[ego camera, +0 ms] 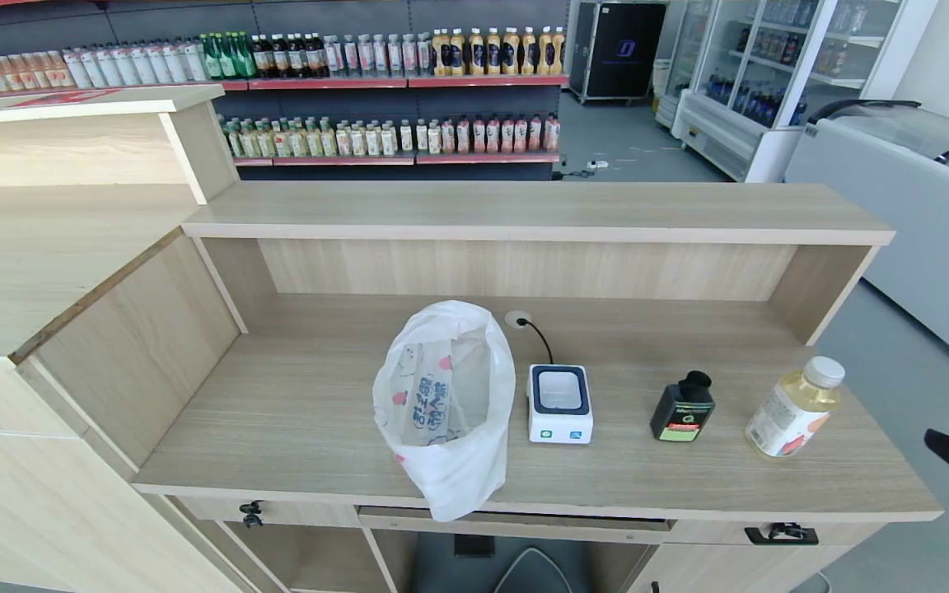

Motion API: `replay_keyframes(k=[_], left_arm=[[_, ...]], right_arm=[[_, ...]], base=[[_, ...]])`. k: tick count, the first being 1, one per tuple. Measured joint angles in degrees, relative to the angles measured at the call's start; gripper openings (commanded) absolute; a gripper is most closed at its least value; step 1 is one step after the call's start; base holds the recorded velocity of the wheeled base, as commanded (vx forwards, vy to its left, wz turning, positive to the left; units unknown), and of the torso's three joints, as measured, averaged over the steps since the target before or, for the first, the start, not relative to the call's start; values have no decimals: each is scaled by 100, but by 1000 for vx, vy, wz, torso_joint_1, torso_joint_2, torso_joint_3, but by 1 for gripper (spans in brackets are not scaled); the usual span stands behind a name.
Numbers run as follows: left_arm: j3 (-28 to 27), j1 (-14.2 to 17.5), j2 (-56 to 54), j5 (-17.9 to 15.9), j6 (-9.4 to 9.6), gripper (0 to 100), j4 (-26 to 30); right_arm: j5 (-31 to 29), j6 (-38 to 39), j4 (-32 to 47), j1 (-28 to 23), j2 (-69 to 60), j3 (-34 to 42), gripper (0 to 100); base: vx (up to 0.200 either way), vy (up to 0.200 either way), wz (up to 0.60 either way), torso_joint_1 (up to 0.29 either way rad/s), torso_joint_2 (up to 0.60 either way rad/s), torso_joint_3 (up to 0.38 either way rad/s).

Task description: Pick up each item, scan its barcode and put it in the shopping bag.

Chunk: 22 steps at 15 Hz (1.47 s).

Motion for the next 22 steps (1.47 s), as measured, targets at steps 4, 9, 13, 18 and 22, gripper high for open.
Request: replay_keyframes(k=[4, 9, 13, 18, 22], left_arm=[[0, 0, 0, 0, 0, 100, 0], [0, 0, 0, 0, 0, 100, 0], [0, 0, 0, 0, 0, 100, -2], [0, 0, 0, 0, 0, 100, 0], [0, 0, 0, 0, -2, 100, 0]], right_arm=[[71, -102, -1262, -254, 1864, 88, 100], [1369, -1743, -3224, -686, 4548, -425, 100], [2352, -2766, -3551, -890, 5949, -1390, 100], [3112, -3708, -3521, -896, 6756, -1801, 100], [3134, -3785, -3516, -756, 7184, -2035, 100]], base=[[0, 0, 0, 0, 0, 0], [0, 0, 0, 0, 0, 0], [0, 0, 0, 0, 0, 0], [0, 0, 0, 0, 0, 0], [0, 0, 0, 0, 0, 0]])
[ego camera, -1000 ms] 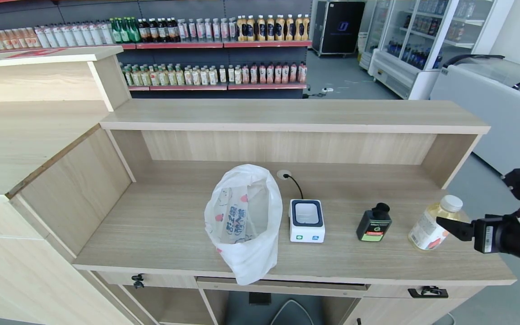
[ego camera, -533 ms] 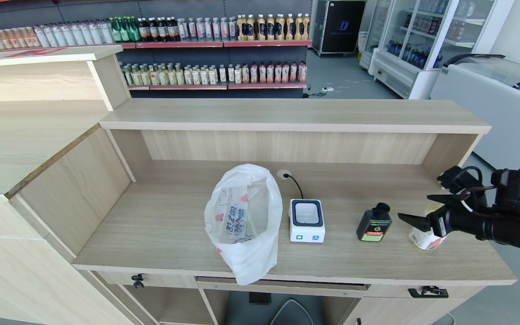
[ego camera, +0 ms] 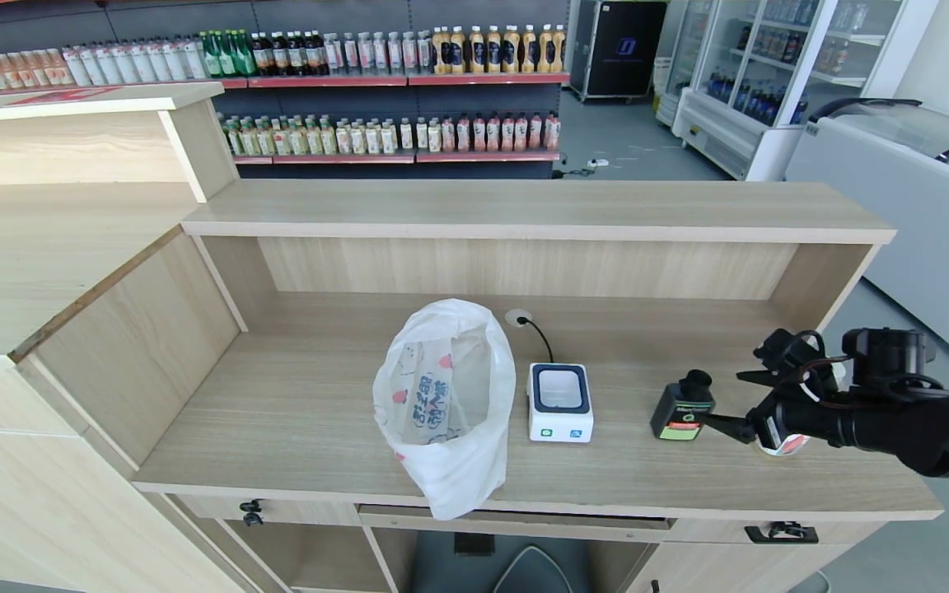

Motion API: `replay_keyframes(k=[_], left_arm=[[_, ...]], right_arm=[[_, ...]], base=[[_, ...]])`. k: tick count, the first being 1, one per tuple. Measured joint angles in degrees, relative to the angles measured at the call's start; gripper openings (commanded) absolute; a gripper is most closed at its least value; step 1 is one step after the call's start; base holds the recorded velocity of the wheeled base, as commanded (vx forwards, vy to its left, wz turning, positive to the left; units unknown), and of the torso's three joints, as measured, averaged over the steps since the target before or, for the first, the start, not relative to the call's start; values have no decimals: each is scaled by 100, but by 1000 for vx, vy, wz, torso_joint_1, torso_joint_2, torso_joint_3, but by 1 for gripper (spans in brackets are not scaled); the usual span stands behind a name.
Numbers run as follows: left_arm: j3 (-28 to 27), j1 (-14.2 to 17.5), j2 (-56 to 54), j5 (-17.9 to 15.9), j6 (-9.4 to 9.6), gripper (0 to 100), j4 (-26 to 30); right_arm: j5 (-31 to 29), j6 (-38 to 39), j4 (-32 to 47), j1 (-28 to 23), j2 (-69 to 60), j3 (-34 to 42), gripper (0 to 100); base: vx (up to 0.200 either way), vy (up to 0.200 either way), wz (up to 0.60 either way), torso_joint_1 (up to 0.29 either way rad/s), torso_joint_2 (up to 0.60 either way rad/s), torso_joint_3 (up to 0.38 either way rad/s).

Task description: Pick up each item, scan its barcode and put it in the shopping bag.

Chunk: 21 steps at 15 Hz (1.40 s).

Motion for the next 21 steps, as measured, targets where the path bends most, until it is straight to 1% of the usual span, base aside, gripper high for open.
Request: replay_keyframes(k=[7, 9, 11, 21], left_arm=[[0, 0, 0, -2, 2, 100, 0], [0, 0, 0, 0, 2, 100, 0], [0, 0, 0, 0, 0, 100, 0], [0, 0, 0, 0, 2, 100, 0]], right_arm=[[-17, -99, -22, 422, 555, -374, 100], [7, -213, -11, 439, 647, -380, 100], [134, -197, -18, 444, 734, -455, 100], [271, -172, -10, 518, 1051, -669, 100]], base=[[0, 0, 0, 0, 0, 0], [0, 0, 0, 0, 0, 0], [0, 0, 0, 0, 0, 0], [0, 0, 0, 0, 0, 0]])
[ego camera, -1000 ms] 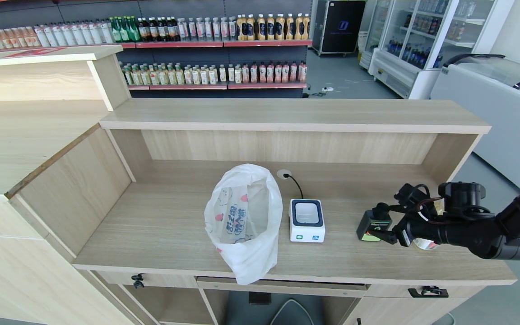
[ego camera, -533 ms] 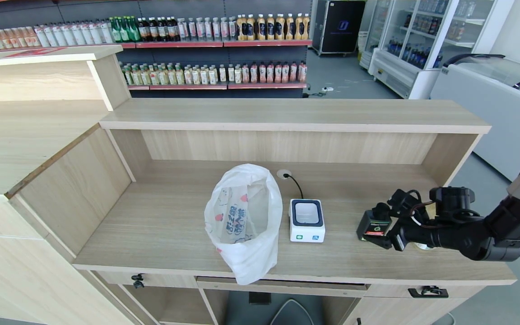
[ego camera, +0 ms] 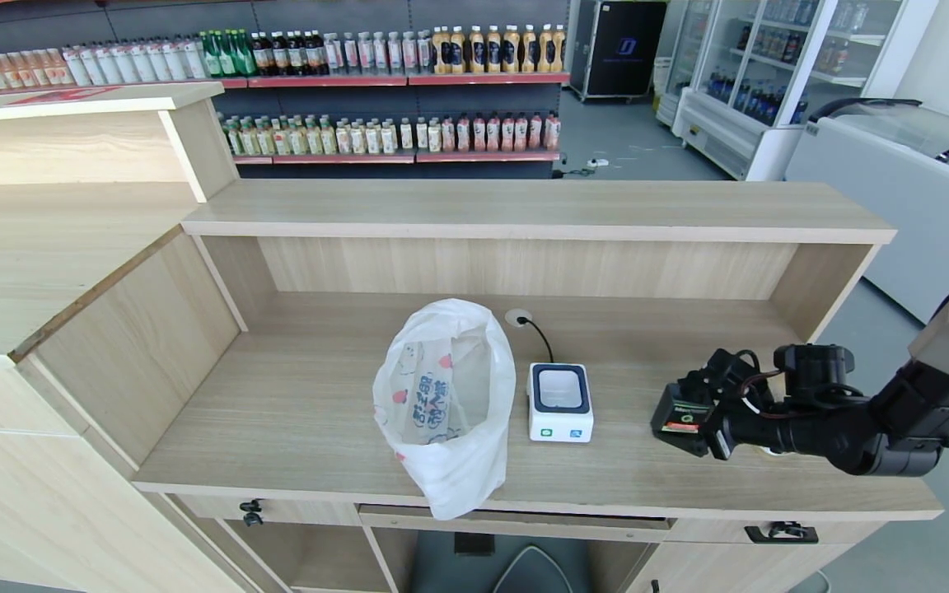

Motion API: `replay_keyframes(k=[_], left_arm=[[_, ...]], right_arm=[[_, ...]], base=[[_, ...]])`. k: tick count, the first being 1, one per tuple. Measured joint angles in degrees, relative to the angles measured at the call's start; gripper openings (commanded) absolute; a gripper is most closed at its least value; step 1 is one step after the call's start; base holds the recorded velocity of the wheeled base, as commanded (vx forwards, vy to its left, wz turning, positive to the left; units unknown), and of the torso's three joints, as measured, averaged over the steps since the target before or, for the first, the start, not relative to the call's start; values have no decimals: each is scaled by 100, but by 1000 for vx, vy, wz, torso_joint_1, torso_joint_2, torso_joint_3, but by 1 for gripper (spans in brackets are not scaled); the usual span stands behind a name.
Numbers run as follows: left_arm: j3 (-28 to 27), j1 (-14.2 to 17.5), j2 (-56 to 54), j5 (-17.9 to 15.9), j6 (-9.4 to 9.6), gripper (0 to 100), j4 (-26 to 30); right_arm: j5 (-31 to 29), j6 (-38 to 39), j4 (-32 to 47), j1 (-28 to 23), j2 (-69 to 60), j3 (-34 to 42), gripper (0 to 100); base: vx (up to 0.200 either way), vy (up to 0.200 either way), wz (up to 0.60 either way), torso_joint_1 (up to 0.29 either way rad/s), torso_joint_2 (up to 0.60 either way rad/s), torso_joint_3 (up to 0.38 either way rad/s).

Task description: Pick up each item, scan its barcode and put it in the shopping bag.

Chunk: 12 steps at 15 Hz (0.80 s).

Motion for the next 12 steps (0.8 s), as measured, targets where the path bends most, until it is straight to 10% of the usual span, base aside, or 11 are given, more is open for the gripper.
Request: replay_keyframes(k=[1, 12], left_arm=[[0, 0, 0, 0, 0, 100, 0], [0, 0, 0, 0, 0, 100, 0]], right_arm=[[20, 2, -6, 34, 30, -34, 0], [148, 243, 7, -63, -1068, 184, 0]], base=[[0, 0, 0, 0, 0, 0], [0, 0, 0, 0, 0, 0]])
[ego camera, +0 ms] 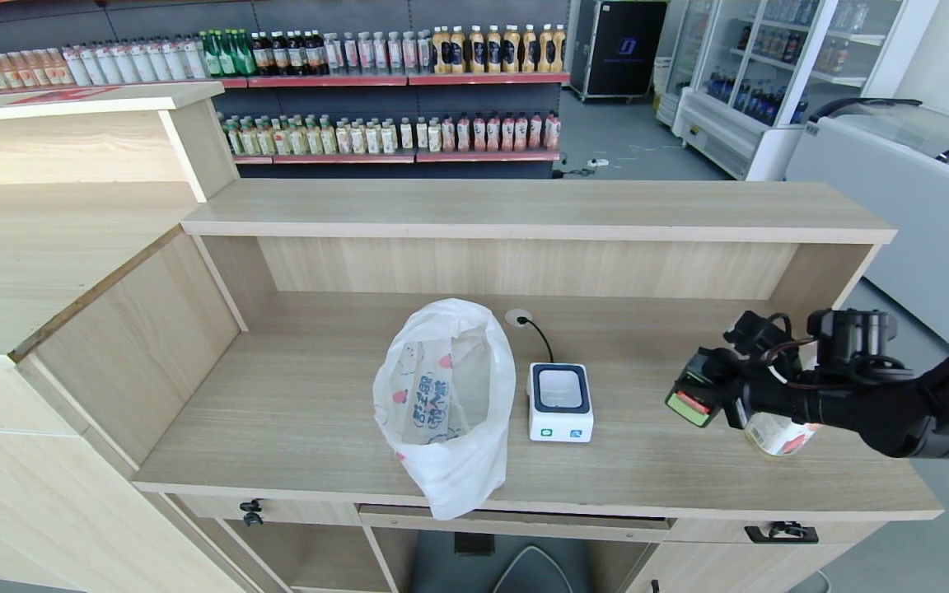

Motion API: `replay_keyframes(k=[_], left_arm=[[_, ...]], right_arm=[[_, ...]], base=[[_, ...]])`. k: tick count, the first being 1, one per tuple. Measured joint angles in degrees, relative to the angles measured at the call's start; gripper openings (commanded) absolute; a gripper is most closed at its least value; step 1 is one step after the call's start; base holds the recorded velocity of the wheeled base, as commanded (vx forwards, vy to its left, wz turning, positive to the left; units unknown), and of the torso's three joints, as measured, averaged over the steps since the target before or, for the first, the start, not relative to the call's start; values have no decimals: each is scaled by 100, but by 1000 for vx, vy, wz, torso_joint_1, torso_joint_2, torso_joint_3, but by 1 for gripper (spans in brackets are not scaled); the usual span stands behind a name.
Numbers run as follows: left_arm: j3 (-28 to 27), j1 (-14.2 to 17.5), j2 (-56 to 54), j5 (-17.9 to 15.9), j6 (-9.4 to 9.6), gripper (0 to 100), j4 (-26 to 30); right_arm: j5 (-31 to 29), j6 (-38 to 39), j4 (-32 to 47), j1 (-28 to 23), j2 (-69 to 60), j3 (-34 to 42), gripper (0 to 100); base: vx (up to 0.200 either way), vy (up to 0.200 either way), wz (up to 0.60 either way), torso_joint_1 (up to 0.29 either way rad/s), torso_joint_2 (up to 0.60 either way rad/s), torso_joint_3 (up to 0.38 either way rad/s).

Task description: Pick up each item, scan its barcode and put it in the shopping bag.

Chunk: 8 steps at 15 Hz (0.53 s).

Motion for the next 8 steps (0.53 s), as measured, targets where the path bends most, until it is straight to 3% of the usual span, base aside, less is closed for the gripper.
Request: replay_keyframes(k=[4, 5, 8], left_arm=[[0, 0, 0, 0, 0, 100, 0], [0, 0, 0, 0, -2, 100, 0], [0, 0, 0, 0, -2, 100, 0]], right_arm=[[-29, -202, 37, -88, -1697, 584, 0], [-41, -757, 116, -90, -2147, 763, 0], [233, -4102, 925, -182, -3395, 1161, 0]], base=[[0, 0, 0, 0, 0, 0], [0, 0, 0, 0, 0, 0], [0, 0, 0, 0, 0, 0]])
